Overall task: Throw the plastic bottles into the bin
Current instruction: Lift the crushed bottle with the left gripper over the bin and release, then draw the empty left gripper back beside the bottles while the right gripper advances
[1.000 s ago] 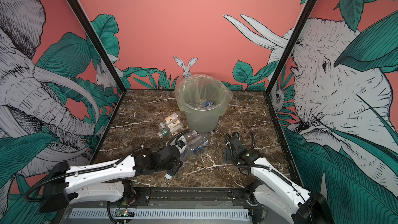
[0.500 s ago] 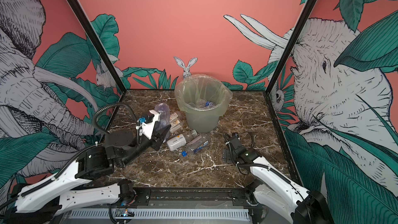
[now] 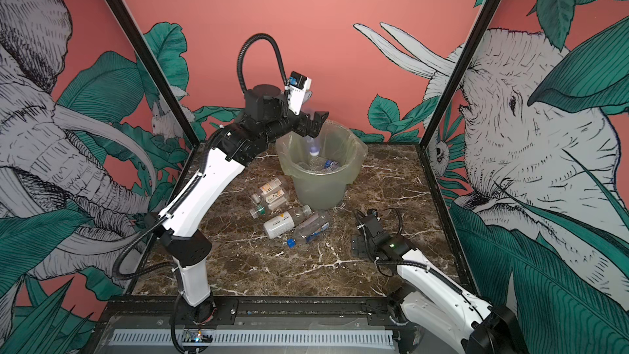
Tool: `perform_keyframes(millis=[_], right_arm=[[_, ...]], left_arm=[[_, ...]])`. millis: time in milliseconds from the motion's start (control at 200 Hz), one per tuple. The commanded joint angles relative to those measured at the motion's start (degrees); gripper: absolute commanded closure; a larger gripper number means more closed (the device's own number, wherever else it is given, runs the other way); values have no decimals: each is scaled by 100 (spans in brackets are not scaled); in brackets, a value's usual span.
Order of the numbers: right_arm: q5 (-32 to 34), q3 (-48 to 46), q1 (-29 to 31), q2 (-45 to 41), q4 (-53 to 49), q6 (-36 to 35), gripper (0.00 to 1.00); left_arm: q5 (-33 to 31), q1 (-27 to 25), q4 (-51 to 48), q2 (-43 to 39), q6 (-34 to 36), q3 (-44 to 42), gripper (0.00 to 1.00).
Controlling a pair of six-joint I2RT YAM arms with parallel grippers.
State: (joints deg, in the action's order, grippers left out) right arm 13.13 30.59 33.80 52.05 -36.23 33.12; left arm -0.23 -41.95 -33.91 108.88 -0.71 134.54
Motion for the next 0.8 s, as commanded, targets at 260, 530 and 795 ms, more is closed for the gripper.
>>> perform_keyframes(millis=[260, 530, 795], right_arm=[[99, -27, -12, -49, 35, 72, 2], [-330, 222, 9, -18, 29, 277, 3], [-467, 734, 317, 44, -99, 487, 4]], left_arm=[[346, 117, 902, -2332, -143, -2338, 0], [-103, 117, 983, -3594, -74, -4180, 0], [-665, 117, 1004, -4992, -334, -6263, 0]])
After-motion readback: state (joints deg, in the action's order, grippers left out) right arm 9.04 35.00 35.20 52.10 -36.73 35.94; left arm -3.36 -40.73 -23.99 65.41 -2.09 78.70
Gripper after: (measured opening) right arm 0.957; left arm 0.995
